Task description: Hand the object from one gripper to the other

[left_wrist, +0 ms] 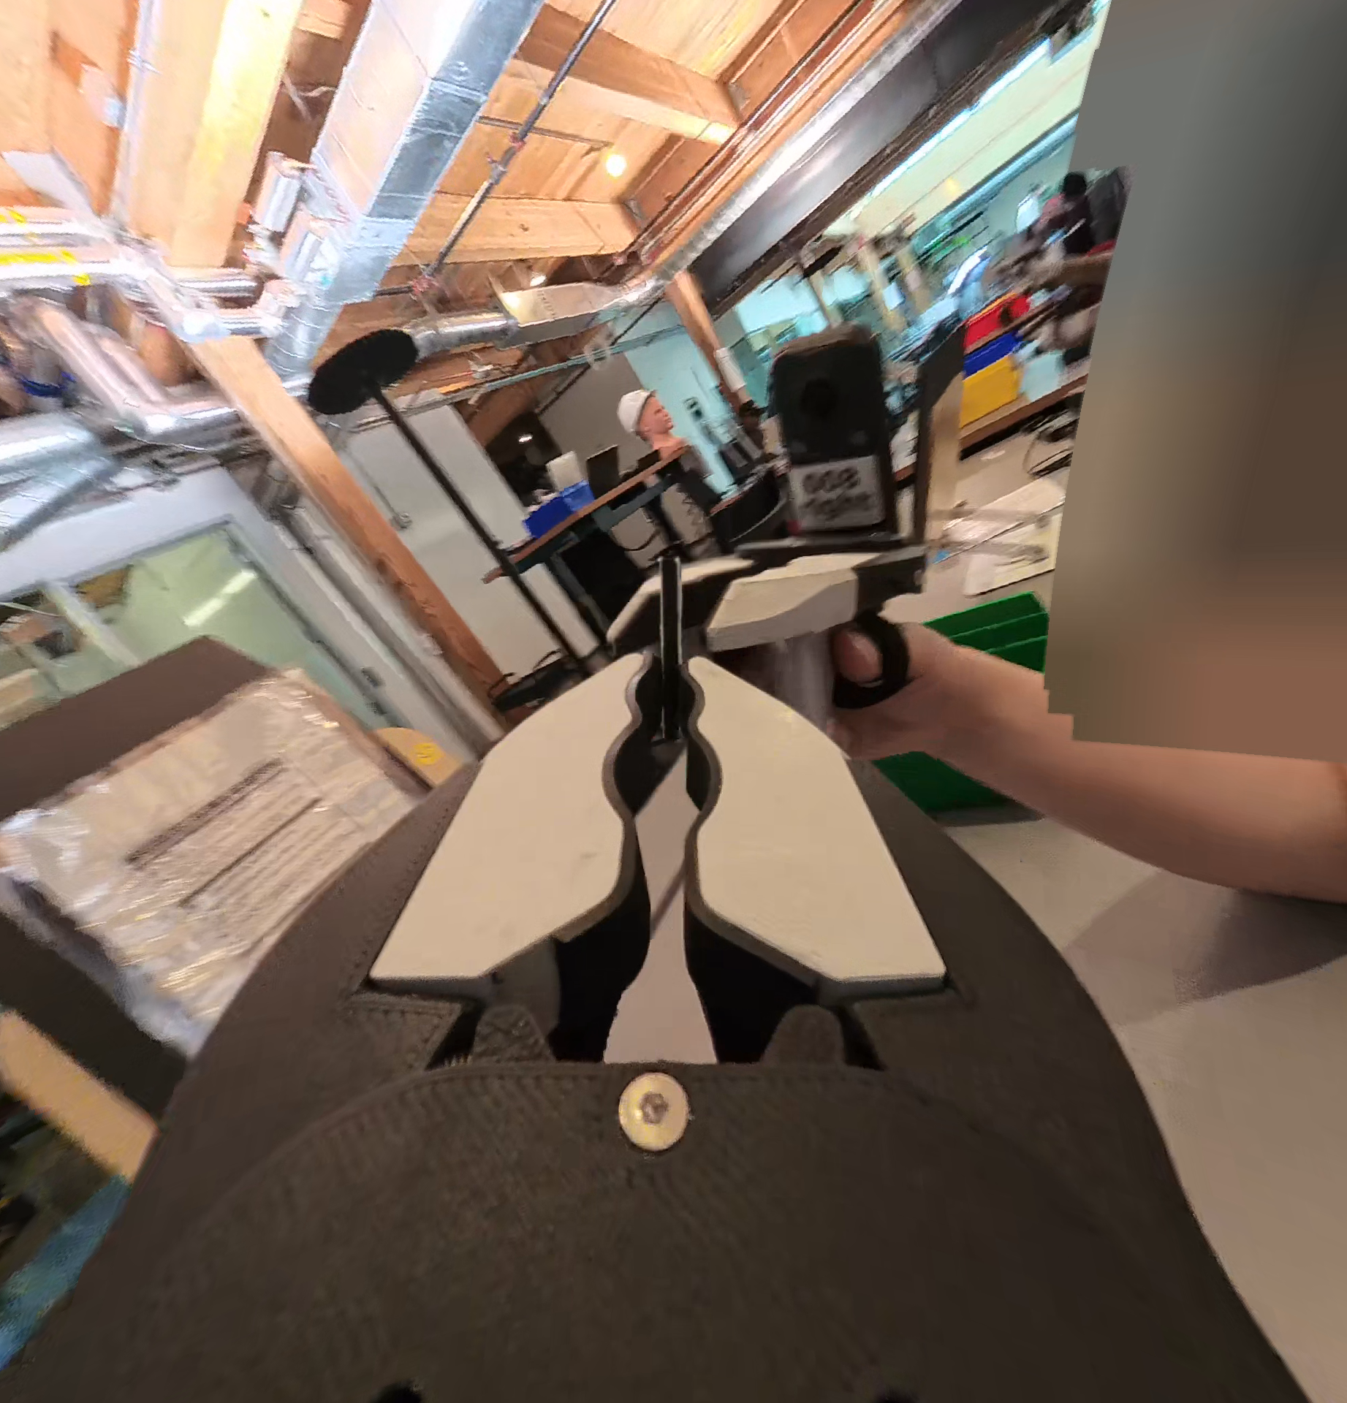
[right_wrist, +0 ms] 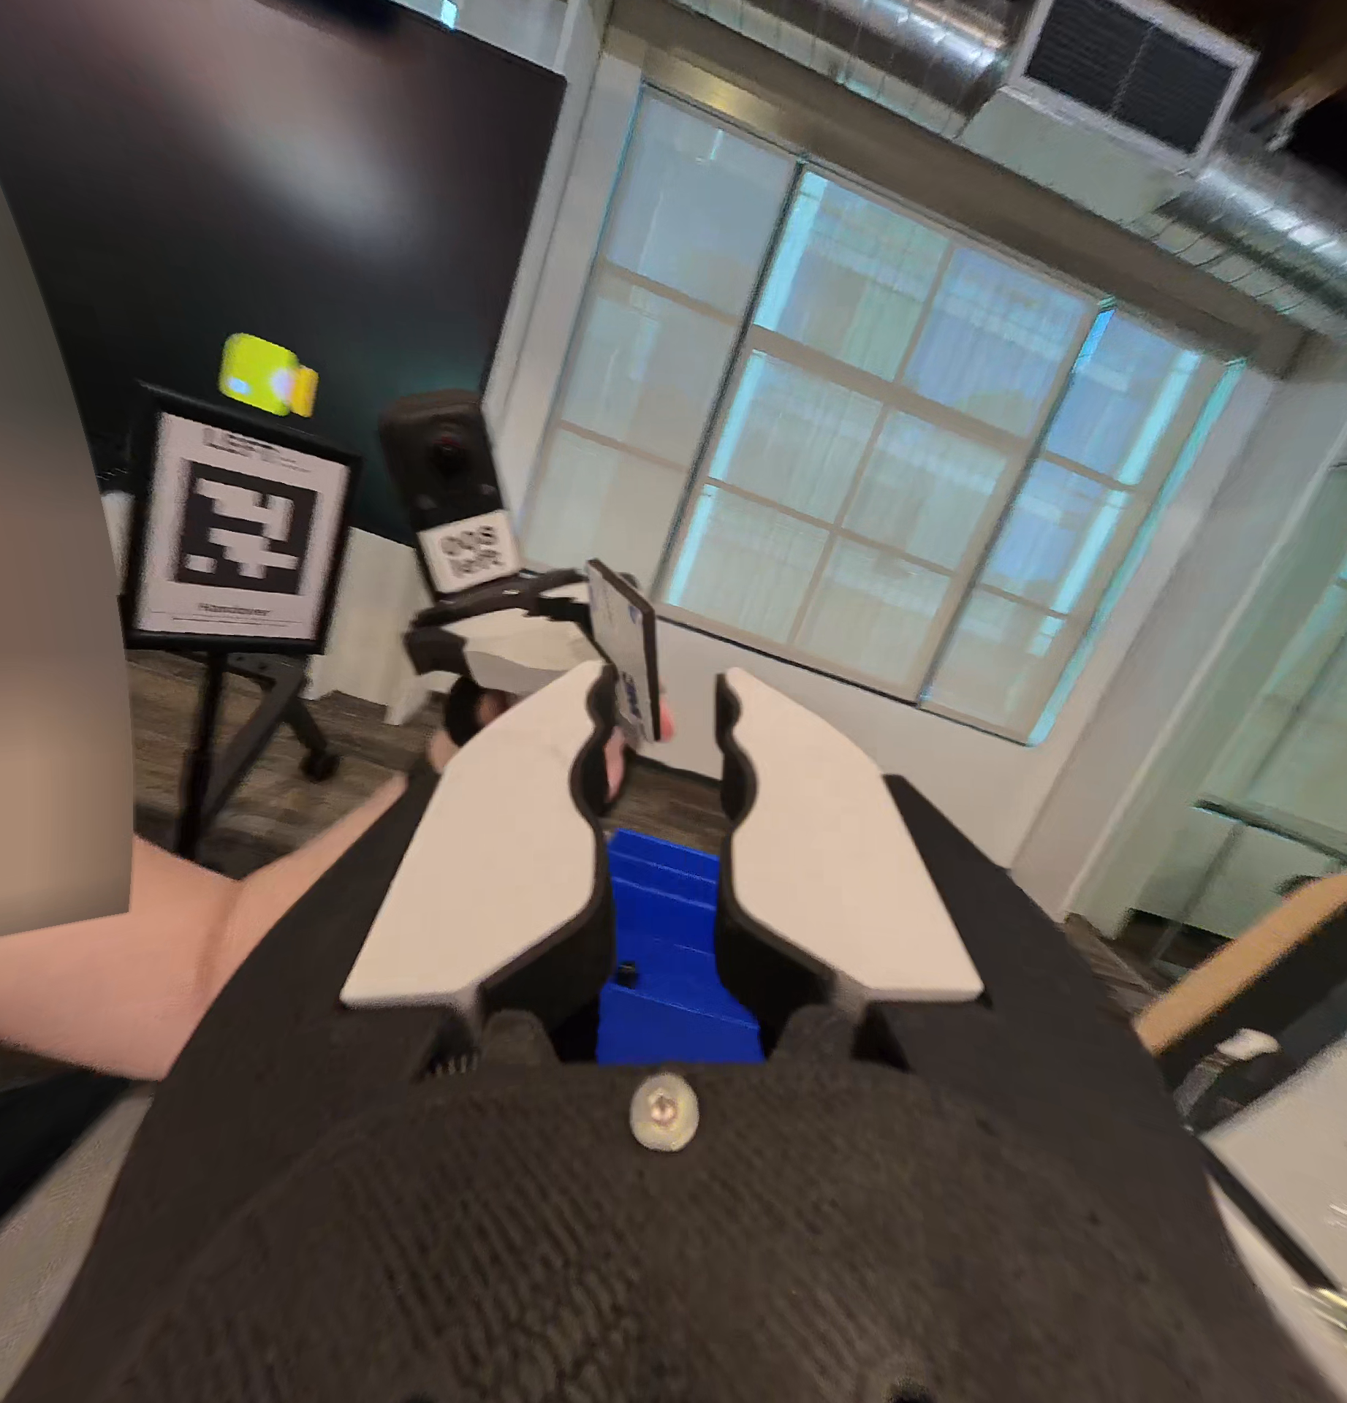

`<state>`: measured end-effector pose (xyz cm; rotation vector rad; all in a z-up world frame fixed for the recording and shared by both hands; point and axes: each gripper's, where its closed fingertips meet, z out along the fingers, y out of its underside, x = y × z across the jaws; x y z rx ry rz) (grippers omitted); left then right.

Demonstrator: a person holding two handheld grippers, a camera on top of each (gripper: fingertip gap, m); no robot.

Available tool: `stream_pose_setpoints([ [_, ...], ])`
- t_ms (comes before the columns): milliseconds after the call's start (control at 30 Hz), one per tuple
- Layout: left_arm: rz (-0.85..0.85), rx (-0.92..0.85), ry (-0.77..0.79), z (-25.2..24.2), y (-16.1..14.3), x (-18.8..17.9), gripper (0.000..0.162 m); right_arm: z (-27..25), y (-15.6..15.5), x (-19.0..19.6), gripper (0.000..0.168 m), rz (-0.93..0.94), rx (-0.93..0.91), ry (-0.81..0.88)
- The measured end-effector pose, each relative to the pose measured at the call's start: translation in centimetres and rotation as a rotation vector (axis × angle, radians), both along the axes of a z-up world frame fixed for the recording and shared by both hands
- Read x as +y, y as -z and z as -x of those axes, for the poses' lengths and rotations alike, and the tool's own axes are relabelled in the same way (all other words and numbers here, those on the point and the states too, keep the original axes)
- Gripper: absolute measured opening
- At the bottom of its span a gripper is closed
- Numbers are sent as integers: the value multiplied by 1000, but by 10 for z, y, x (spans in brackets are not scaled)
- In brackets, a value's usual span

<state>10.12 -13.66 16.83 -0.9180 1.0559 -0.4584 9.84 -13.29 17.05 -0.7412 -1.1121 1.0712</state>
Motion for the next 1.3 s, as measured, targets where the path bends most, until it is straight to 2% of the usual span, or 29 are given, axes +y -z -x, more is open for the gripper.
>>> stream_pose_setpoints([
  [33, -41, 11, -79, 4, -1, 7, 3, -3, 0, 8, 32, -51, 0, 87],
  [133, -247, 135, -422, 21, 0, 36, 3, -10, 4, 25, 39, -342, -55, 411],
  [200, -475, 295, -669, 31, 3, 52, 3, -10, 12, 31, 38, -604, -156, 622],
  [267, -666, 446, -848, 33, 5, 64, 3, -9, 22, 38, 37, -863, -276, 830],
  [300, -683, 508, -893, 31, 10, 71, 3, -7, 25, 39, 37, -957, -314, 901],
  [533, -647, 693, -904, 7, 42, 90, 3, 7, 48, 52, 29, -1097, -475, 980],
  [633, -616, 703, -907, 9, 45, 93, 3, 5, 53, 61, 23, -1066, -538, 968],
  [933, -622, 661, -808, -5, 46, 77, 3, 2, 58, 62, 24, -1038, -560, 918],
  [1067, -624, 674, -822, -3, 46, 77, 3, 1, 59, 64, 24, -1037, -570, 915],
  [1233, -610, 690, -822, -1, 48, 78, 3, 2, 57, 65, 17, -1038, -557, 919],
  [1300, -603, 685, -818, -1, 49, 77, 4, 1, 54, 67, 8, -1036, -549, 931],
])
